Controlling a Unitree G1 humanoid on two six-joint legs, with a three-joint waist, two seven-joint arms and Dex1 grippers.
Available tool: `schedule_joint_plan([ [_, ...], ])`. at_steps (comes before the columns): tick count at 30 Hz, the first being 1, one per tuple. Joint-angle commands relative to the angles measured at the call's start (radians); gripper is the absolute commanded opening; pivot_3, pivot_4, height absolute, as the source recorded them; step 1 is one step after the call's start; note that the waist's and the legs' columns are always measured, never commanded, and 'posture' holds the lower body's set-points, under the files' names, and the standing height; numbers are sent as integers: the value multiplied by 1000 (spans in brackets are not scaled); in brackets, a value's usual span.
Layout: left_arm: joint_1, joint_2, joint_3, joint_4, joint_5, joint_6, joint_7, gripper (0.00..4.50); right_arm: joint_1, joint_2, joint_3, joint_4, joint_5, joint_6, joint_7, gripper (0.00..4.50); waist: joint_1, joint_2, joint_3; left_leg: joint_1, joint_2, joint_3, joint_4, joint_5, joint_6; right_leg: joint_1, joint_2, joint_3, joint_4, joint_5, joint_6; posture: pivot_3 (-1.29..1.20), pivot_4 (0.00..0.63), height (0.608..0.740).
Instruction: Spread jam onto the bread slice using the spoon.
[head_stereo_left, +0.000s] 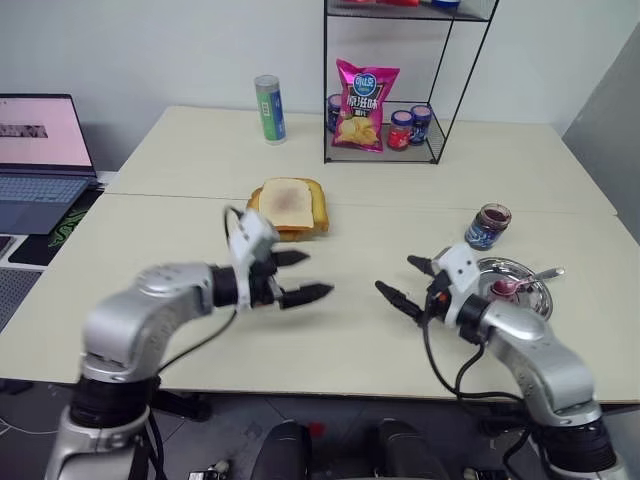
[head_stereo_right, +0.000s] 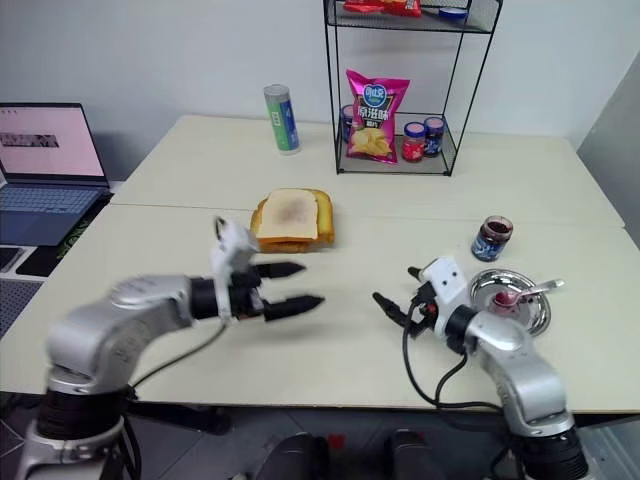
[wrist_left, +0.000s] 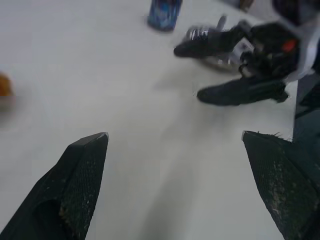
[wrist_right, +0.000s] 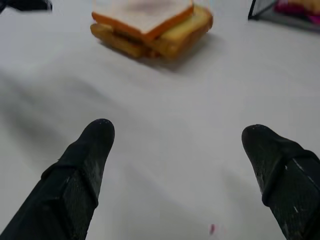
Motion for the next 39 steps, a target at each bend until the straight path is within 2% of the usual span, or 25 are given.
schedule_joint_plan([
  [1,-61,-84,98,101,11,-33,164,4471,-50,-21,21,-20,0,-32,26,4500,1,0,0,0,0,0,0,0,0,0,0,0,0,0,0,0,150,740],
  [3,-81,-109,137,126,-5,-23,214,4471,-70,-23,36,-13,-9,-44,26,4500,1,0,0,0,0,0,0,0,0,0,1,0,0,3,6,0,150,740],
  [7,-97,-131,174,131,-18,-33,278,4471,-101,-10,38,-12,2,-40,16,4500,-1,-1,1,-1,0,1,-1,0,-1,-2,1,1,1,4,5,0,150,740],
  [10,-113,-193,248,225,40,-101,435,4471,-157,16,44,-26,15,-25,3,4500,1,-1,1,-2,0,0,-1,0,-1,-2,1,1,1,5,4,0,150,740],
  [15,-144,-260,274,390,80,-197,534,4471,-217,47,83,-9,17,-23,7,4500,1,-1,0,-1,0,0,-1,1,-2,-2,1,1,2,6,4,0,150,740],
  [24,-256,-380,284,703,65,-343,534,4471,-222,66,108,-17,17,-21,-9,4500,4,-4,1,-4,-1,0,1,1,-2,-2,0,1,-1,8,6,0,150,740],
  [31,-278,-371,245,778,82,-349,485,4471,-199,61,100,-38,7,-13,-46,4500,-1,-4,1,-4,0,0,0,1,-2,-3,0,1,0,8,6,0,150,740],
  [34,-286,-361,244,794,81,-359,473,4016,-192,58,90,-29,3,-17,-62,4500,-1,-4,1,-4,0,0,0,1,-2,-3,0,1,0,8,6,0,150,740],
  [39,-310,-349,241,829,87,-369,478,2964,-193,52,80,-21,0,-19,-75,4500,0,-4,1,-4,0,0,1,1,-2,-3,0,1,0,8,6,0,150,740],
])
